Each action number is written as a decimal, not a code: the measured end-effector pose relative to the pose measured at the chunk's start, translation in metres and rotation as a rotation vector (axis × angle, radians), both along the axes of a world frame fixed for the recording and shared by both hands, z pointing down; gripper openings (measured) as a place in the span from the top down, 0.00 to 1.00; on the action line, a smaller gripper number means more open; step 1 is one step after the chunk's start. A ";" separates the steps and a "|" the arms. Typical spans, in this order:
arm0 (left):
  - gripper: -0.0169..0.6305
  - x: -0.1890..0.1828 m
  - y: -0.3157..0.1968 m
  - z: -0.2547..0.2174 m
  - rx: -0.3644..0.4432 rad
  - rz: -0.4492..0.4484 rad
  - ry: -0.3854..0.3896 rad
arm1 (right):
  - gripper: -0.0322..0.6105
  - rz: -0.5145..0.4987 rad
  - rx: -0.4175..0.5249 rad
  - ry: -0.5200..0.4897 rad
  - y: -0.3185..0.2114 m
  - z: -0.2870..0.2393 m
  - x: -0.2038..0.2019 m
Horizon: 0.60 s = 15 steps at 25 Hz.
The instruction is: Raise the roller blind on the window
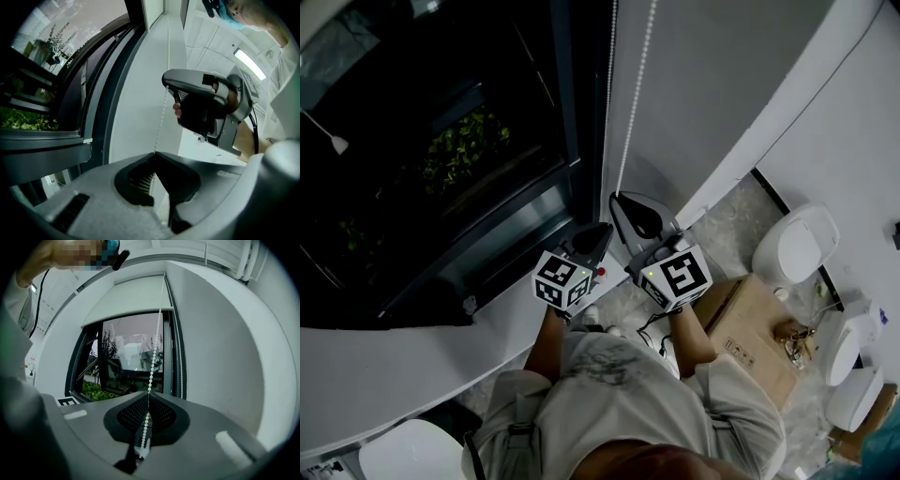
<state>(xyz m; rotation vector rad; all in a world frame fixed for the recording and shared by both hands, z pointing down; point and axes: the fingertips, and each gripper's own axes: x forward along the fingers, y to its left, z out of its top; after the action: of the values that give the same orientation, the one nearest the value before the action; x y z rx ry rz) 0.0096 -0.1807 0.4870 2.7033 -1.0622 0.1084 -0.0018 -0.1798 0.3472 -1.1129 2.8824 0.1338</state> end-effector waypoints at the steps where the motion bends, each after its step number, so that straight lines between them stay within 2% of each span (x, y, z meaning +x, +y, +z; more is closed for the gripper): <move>1: 0.96 0.000 0.000 0.003 -0.006 -0.001 -0.002 | 0.93 0.000 -0.006 0.003 0.000 0.003 0.000; 15: 0.96 0.000 0.005 0.046 -0.071 -0.002 -0.018 | 0.93 0.009 -0.074 0.026 0.005 0.046 0.000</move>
<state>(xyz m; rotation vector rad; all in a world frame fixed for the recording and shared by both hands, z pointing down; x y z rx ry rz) 0.0092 -0.1756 0.5328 2.6427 -1.0458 0.1673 -0.0022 -0.1751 0.3928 -1.1446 2.9283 0.0427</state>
